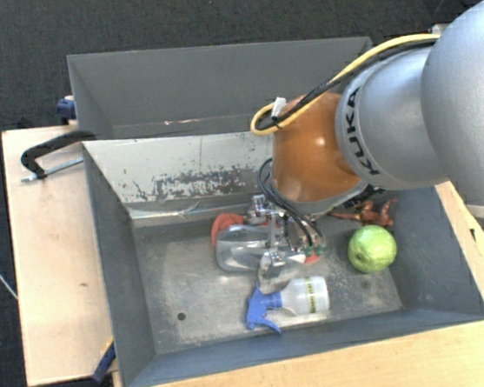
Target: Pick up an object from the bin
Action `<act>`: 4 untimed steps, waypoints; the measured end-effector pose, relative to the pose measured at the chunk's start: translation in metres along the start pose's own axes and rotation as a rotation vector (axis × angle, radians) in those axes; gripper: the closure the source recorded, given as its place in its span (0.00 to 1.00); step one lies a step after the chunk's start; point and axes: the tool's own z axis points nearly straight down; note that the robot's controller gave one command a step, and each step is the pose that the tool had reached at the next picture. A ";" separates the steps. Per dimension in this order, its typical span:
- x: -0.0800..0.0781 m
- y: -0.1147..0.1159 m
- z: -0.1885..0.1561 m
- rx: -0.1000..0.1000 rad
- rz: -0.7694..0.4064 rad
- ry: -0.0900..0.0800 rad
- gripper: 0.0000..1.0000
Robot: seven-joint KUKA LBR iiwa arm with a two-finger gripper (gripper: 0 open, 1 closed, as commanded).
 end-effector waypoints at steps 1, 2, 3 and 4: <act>0.010 -0.025 -0.001 -0.009 0.113 0.003 0.00; 0.002 -0.012 -0.002 -0.002 0.030 0.005 0.00; 0.008 -0.023 -0.003 -0.007 0.111 0.008 1.00; 0.008 -0.022 -0.003 -0.007 0.111 0.008 1.00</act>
Offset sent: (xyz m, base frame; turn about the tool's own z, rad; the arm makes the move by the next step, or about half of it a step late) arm 0.0000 0.0000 0.0000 0.0000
